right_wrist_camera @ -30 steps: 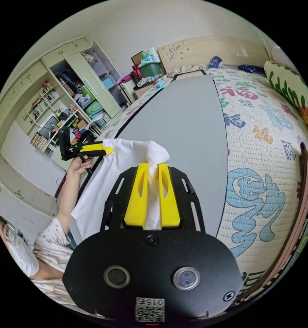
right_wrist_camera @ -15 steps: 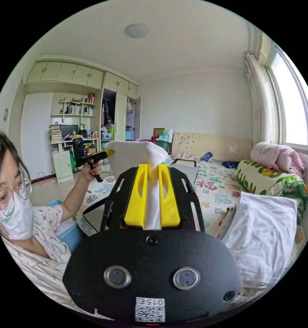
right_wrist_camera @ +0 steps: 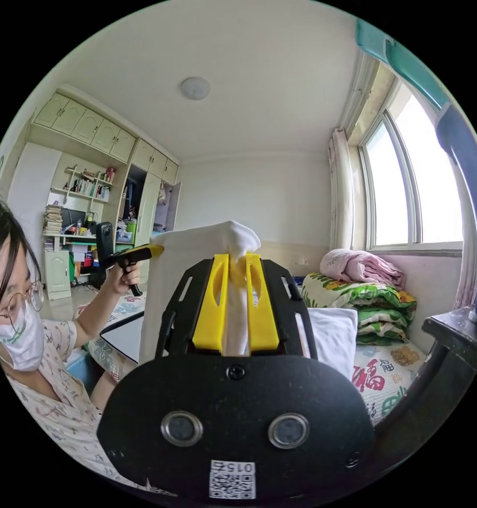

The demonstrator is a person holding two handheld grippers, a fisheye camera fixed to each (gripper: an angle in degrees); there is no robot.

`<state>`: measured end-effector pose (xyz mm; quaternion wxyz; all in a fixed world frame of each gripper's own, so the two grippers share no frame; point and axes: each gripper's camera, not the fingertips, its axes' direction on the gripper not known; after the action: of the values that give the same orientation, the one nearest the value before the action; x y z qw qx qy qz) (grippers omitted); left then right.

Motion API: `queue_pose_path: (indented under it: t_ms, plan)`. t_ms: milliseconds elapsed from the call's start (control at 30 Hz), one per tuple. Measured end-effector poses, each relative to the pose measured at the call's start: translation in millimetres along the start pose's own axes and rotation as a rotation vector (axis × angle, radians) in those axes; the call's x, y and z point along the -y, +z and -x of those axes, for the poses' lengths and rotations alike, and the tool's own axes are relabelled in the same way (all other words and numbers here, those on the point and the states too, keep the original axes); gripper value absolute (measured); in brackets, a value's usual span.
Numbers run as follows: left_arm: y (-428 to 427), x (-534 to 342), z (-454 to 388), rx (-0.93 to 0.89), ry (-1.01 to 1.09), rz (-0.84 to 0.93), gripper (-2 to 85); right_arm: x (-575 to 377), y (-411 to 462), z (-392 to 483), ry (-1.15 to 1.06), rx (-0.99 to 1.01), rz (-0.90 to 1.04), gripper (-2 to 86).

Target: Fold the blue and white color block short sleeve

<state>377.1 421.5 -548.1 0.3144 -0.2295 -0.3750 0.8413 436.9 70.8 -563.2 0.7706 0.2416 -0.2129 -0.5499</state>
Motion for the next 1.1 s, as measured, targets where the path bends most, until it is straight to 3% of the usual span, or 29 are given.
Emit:
queue_pose_path:
  t_ms: [233,400,500,700,767,867,967,1100]
  plan:
    - [13.7,67.8,-21.9,-0.022,0.005,0.043,0.8,-77.2,-18.1,-70.0,-0.006,-0.101,-0.052,5.7]
    - [-41.7,87.1,-58.8,0.013,0.025,0.040,0.7,-125.3,-15.4,-103.3,-0.018,-0.051,-0.066,5.7]
    - [-139.0,86.7,-100.2,0.052,0.048,0.012,0.7,-148.1,-2.6,-108.6,-0.037,0.066,-0.089,5.7]
    - [-461.1,66.5,-232.2,0.242,-0.043,0.017,0.8,-187.4,105.0,-92.2,-0.010,0.637,-0.031,5.7]
    - [-597.3,61.6,-334.4,0.455,-0.044,0.056,0.8,-208.2,169.1,-54.9,-0.020,0.873,0.001,5.6]
    - [-726.4,61.5,-488.8,0.764,-0.027,0.151,0.9,-232.3,244.6,11.7,-0.051,1.107,0.060,5.6]
    - [-825.4,59.5,-636.1,0.986,-0.072,0.211,1.0,-255.0,307.0,87.1,-0.055,1.319,0.110,5.6]
    - [-906.0,42.8,-772.8,1.229,-0.194,0.294,1.1,-277.8,356.3,183.9,-0.148,1.435,0.143,5.6]
